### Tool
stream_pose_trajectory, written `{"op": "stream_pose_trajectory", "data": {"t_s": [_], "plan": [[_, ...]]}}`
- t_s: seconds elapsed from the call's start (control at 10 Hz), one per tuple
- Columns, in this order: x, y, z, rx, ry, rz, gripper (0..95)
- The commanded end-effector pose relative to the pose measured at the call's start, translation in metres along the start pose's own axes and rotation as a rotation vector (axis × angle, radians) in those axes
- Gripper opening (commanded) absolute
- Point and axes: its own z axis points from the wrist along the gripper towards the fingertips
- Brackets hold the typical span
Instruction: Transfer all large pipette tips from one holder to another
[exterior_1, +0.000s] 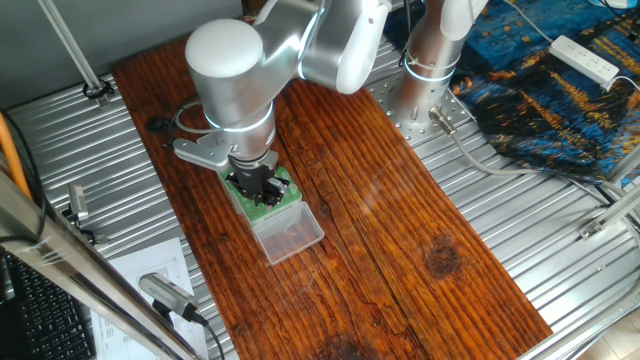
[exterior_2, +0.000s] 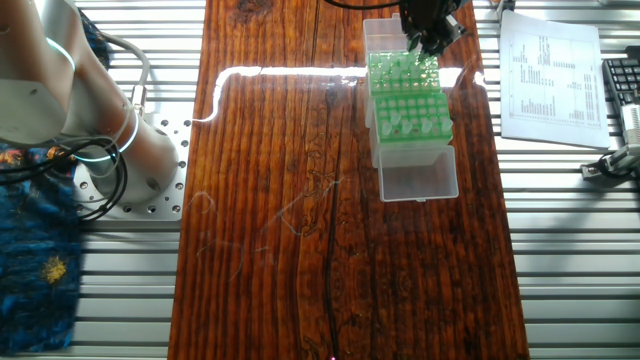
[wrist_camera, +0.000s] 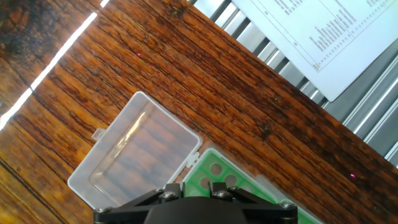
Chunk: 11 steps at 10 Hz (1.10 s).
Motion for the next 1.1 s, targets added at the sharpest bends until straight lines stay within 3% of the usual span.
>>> {"op": "stream_pose_trajectory", "data": {"t_s": [0.1,0.2,0.7,1.1], "plan": [[0.0,0.0,0.0,0.0,0.001,0.004,19.0],[0.0,0.0,0.0,0.0,0.001,0.005,0.0],[0.0,0.0,-0.001,-0.003,0.002,0.007,0.0],[0.0,0.003,-0.01,-0.005,0.005,0.003,0.0]]}}
